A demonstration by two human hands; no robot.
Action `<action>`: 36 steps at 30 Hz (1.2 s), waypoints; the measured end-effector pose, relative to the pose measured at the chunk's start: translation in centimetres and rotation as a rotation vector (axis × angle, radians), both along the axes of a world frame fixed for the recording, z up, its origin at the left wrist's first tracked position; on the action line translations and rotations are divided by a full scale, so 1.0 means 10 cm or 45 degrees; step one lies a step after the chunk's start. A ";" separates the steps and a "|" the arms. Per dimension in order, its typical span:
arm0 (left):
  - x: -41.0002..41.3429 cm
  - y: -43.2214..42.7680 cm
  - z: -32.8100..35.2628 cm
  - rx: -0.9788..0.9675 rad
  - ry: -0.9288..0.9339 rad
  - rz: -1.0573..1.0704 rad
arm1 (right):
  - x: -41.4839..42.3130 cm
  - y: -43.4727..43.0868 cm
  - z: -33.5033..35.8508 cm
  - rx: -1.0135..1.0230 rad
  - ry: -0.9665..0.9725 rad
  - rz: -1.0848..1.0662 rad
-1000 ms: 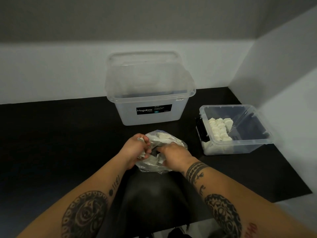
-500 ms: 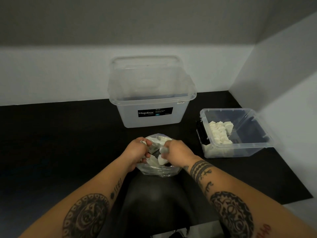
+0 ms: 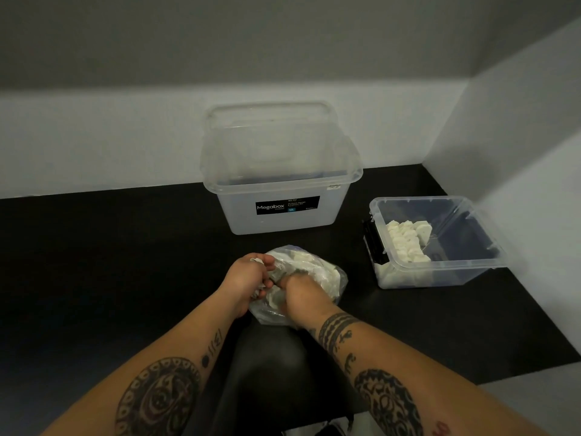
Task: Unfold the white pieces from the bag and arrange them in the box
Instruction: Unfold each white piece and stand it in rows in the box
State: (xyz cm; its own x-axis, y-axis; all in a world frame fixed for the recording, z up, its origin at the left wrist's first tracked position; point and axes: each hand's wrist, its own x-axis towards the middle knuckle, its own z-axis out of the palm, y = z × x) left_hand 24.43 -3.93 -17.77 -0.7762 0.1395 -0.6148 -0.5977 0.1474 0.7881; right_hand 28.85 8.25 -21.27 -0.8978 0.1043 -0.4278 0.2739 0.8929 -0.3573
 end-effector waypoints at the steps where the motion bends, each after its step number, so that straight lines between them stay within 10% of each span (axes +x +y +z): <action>1: 0.00 -0.01 -0.01 0.009 -0.001 0.003 | 0.01 -0.02 -0.02 -0.012 0.006 0.005; 11: -0.06 -0.01 0.09 0.077 -0.004 0.014 | 0.08 0.24 0.42 -0.396 0.088 -0.233; 18: -0.04 0.19 0.38 0.667 -0.103 -0.098 | 0.07 0.49 0.95 -1.395 0.233 -0.672; 28: 0.13 0.92 0.83 0.990 -0.214 -0.254 | 0.18 0.95 1.34 -0.585 0.705 -0.668; 36: 0.13 1.34 0.98 0.819 -0.143 -0.231 | 0.35 1.46 1.44 -1.003 0.787 -0.853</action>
State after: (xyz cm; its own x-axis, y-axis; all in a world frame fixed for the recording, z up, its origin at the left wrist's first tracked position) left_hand 25.73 9.51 -7.95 -0.6421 0.6267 -0.4416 -0.6911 -0.2240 0.6871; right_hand 32.32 22.81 -6.84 -0.8409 0.5318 -0.1003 0.1899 0.1163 -0.9749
